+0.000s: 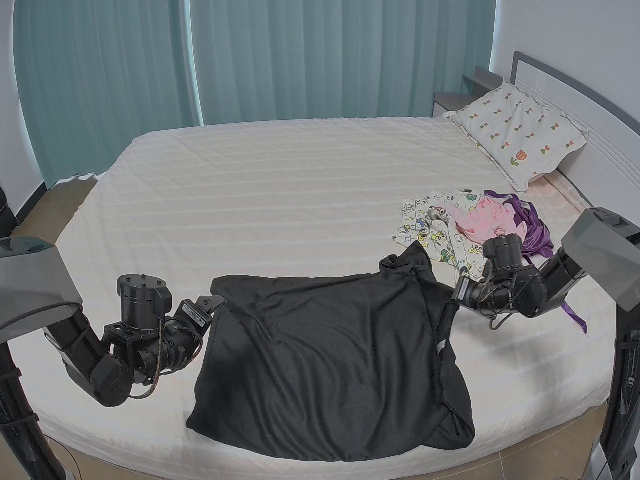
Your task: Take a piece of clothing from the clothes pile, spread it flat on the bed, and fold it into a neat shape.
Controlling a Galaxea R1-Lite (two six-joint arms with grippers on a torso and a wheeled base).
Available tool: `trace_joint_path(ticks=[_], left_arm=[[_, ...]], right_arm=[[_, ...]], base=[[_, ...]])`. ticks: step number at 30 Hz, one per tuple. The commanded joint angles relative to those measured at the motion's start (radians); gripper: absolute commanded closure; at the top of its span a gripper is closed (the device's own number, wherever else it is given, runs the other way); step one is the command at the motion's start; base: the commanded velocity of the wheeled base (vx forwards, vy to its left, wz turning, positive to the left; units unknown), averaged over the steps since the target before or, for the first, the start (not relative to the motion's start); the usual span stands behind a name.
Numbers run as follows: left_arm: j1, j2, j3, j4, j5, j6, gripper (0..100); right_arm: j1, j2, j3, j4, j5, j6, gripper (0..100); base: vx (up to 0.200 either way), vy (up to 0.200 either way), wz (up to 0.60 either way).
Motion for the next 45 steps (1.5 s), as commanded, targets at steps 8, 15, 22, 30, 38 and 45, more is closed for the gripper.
trace_joint_path(ticks=[8,15,22,30,38,45], left_arm=[[0.005,0.043,-0.001,0.0,-0.022,0.0,0],[0.008,0.053,-0.002,-0.002,-0.023,0.0,0],[0.008,0.064,0.008,-0.016,-0.026,-0.002,0],[0.002,0.063,0.127,-0.129,-0.083,0.004,0],[0.003,0.083,0.16,-0.141,-0.111,0.052,0],[-0.004,0.144,0.205,-0.138,-0.104,0.176,0]], right_arm=[[-0.186,0.072,-0.004,-0.169,0.117,-0.039,100],[-0.215,0.111,-0.047,-0.187,0.118,-0.033,0],[-0.229,0.031,0.07,-0.19,0.134,-0.03,0],[-0.182,-0.174,0.386,-0.204,0.158,0.03,0],[-0.153,-0.253,0.691,-0.417,0.17,0.168,0],[-0.143,-0.184,0.783,-0.623,0.177,0.197,0]], base=[[0.0,0.0,0.0],[0.0,0.0,0.0],[0.0,0.0,0.0],[0.0,0.0,0.0],[-0.125,0.0,0.0],[-0.114,0.0,0.0]])
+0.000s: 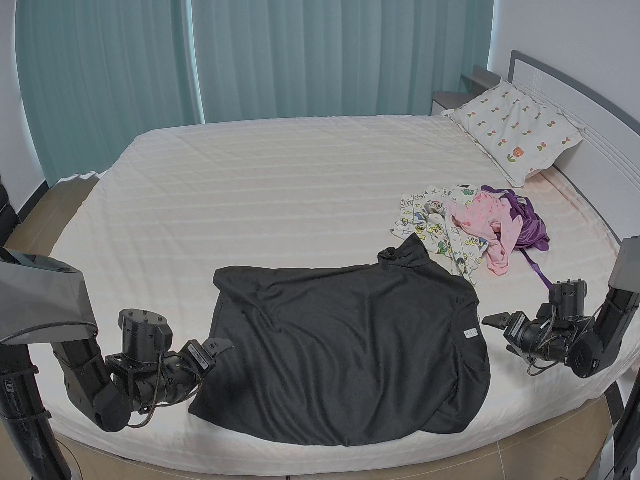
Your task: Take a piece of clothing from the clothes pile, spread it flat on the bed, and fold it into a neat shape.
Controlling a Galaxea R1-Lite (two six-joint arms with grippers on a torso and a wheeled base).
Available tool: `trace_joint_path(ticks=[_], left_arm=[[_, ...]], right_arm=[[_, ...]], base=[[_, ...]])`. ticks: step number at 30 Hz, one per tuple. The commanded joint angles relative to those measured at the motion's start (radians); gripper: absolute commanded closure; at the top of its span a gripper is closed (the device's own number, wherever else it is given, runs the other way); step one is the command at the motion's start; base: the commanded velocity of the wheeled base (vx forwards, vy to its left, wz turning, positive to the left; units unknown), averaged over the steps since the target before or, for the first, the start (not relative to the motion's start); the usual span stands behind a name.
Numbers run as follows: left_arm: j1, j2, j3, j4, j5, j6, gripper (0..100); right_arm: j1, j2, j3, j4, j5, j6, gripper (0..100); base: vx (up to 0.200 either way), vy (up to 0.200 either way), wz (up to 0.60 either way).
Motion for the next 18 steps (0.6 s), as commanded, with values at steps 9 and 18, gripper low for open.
trace_joint_path(ticks=[9,18], left_arm=[[-0.01,0.143,0.038,-0.002,0.05,0.12,0],[-0.043,0.192,0.029,-0.002,0.159,0.151,0]], right_arm=[[0.028,0.027,0.129,-0.092,0.005,0.046,0],[0.039,0.062,0.132,-0.104,-0.005,0.035,0]], base=[[0.0,0.0,0.0],[0.0,0.0,0.0]])
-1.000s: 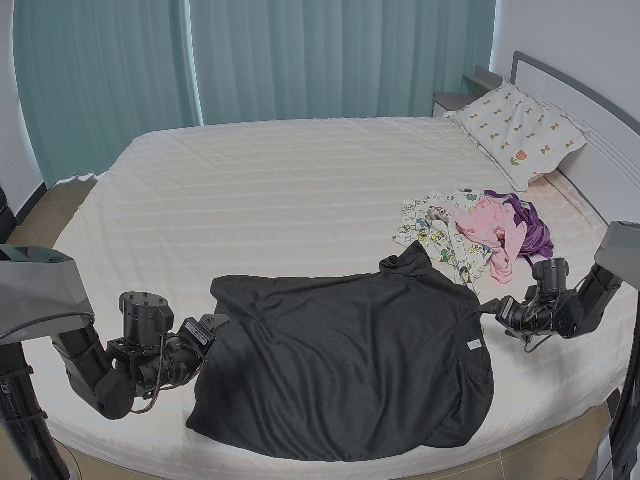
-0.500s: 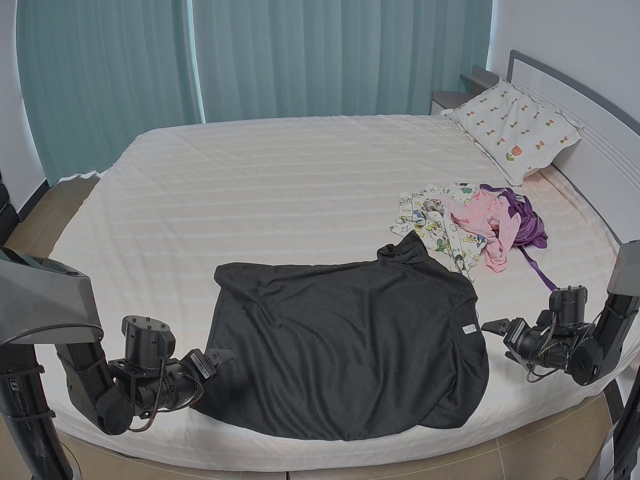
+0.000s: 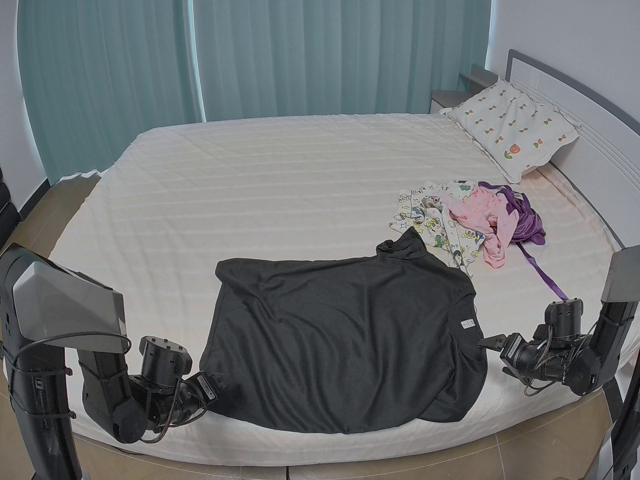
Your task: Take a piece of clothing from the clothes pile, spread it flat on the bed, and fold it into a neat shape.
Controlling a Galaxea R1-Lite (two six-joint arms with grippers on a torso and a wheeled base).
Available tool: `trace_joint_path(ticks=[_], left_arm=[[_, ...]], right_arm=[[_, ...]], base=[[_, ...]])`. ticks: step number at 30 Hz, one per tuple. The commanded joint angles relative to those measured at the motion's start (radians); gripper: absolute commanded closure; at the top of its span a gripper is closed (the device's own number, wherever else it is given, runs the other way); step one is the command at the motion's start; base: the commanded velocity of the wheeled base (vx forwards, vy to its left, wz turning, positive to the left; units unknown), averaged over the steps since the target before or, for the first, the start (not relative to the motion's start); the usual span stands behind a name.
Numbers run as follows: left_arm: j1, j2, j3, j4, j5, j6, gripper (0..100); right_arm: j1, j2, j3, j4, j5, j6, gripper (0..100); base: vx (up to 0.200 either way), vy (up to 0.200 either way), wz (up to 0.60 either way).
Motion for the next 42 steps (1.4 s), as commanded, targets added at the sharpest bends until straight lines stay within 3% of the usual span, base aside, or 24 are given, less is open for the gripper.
trace_joint_path(ticks=[1,18,19,24,34,41,42], left_arm=[[-0.017,0.032,-0.004,0.001,0.025,0.002,0],[-0.061,0.09,-0.022,0.024,0.136,0.034,0],[-0.061,0.092,-0.024,0.024,0.136,0.034,100],[-0.052,0.075,-0.027,0.003,0.14,0.033,100],[0.063,-0.051,-0.057,-0.01,0.143,0.017,100],[0.083,-0.043,-0.099,-0.01,0.137,-0.056,100],[0.086,-0.043,-0.099,-0.01,0.136,-0.058,100]], right_arm=[[0.008,0.026,0.003,-0.01,-0.001,-0.001,0],[0.011,0.027,0.033,-0.01,-0.004,-0.044,0],[0.012,0.027,0.036,-0.01,-0.006,-0.047,0],[0.025,0.06,0.044,-0.013,-0.008,-0.11,0],[0.075,0.189,-0.053,-0.029,-0.052,-0.143,0],[0.126,0.208,-0.088,-0.022,-0.06,-0.156,0],[0.124,0.21,-0.097,-0.019,-0.06,-0.159,100]], base=[[0.0,0.0,0.0],[0.0,0.0,0.0],[0.0,0.0,0.0],[0.0,0.0,0.0],[0.0,0.0,0.0],[0.0,0.0,0.0],[0.0,0.0,0.0]])
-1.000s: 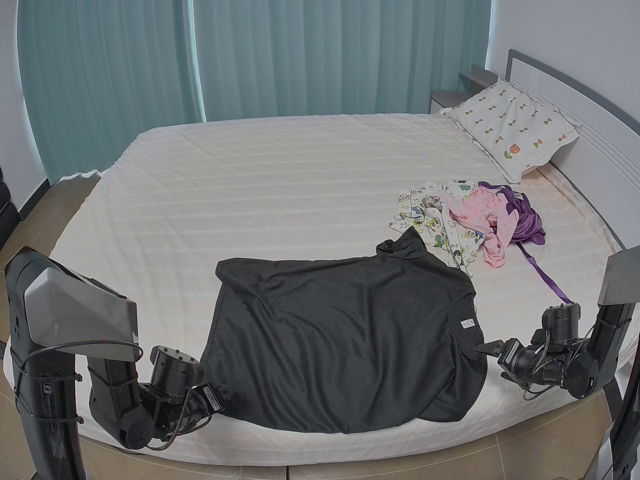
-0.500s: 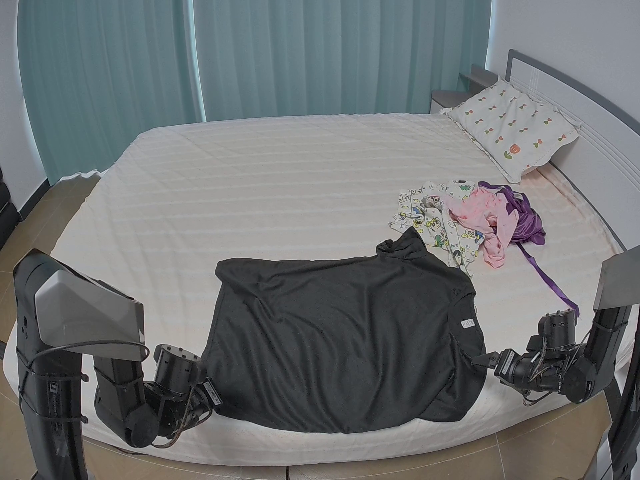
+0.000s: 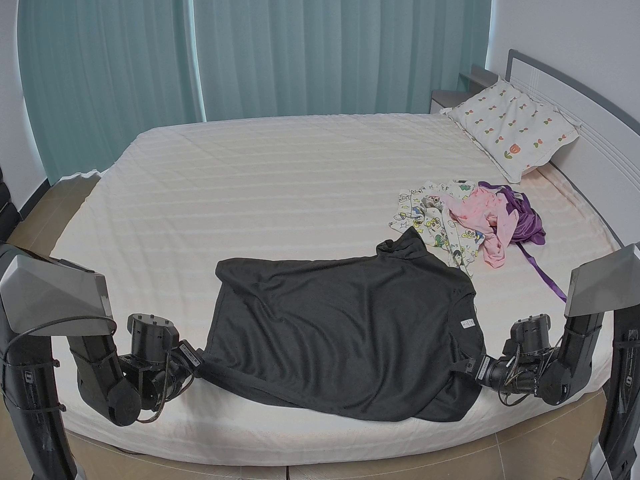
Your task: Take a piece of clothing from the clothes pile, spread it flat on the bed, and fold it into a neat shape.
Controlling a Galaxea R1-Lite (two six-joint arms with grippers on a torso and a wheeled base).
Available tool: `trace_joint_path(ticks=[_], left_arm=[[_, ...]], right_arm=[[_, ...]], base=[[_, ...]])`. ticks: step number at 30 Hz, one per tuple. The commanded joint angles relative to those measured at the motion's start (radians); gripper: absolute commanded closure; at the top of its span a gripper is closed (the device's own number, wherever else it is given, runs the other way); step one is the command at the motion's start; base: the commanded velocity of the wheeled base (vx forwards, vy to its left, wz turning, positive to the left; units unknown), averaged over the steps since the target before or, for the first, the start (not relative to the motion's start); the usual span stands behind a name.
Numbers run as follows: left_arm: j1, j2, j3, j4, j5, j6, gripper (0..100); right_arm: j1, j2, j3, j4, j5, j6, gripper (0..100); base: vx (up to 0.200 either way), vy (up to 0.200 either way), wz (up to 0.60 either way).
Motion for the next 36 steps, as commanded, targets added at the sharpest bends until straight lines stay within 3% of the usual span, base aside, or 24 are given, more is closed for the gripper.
trace_joint_path(ticks=[1,5,12,17,23,24,31,36], left_arm=[[0.014,-0.009,-0.015,-0.001,-0.003,-0.005,100],[0.032,-0.009,-0.041,-0.005,-0.003,-0.031,100],[0.049,0.036,-0.069,-0.101,0.0,-0.097,100],[0.063,0.117,-0.115,-0.191,0.008,-0.094,100],[0.075,0.143,-0.145,-0.194,0.0,-0.095,100],[0.077,0.144,-0.148,-0.194,-0.001,-0.095,100],[0.087,0.175,-0.162,-0.194,-0.001,-0.098,100],[0.087,0.178,-0.164,-0.194,-0.003,-0.104,100]], right_arm=[[0.008,0.033,-0.037,0.007,-0.004,-0.007,100],[-0.016,0.056,-0.089,0.011,-0.037,-0.013,100],[-0.073,0.056,-0.207,0.0,-0.04,-0.019,100],[-0.087,0.068,-0.284,-0.005,-0.001,-0.021,100],[-0.079,0.13,-0.396,-0.005,0.024,-0.019,100],[-0.079,0.134,-0.411,-0.005,0.024,-0.017,0],[-0.082,0.108,-0.441,-0.032,0.013,0.022,0],[-0.14,0.056,-0.414,-0.013,0.004,0.061,0]], base=[[0.0,0.0,0.0],[0.0,0.0,0.0],[0.0,0.0,0.0],[0.0,0.0,0.0],[0.0,0.0,0.0],[0.0,0.0,0.0],[0.0,0.0,0.0],[0.0,0.0,0.0]])
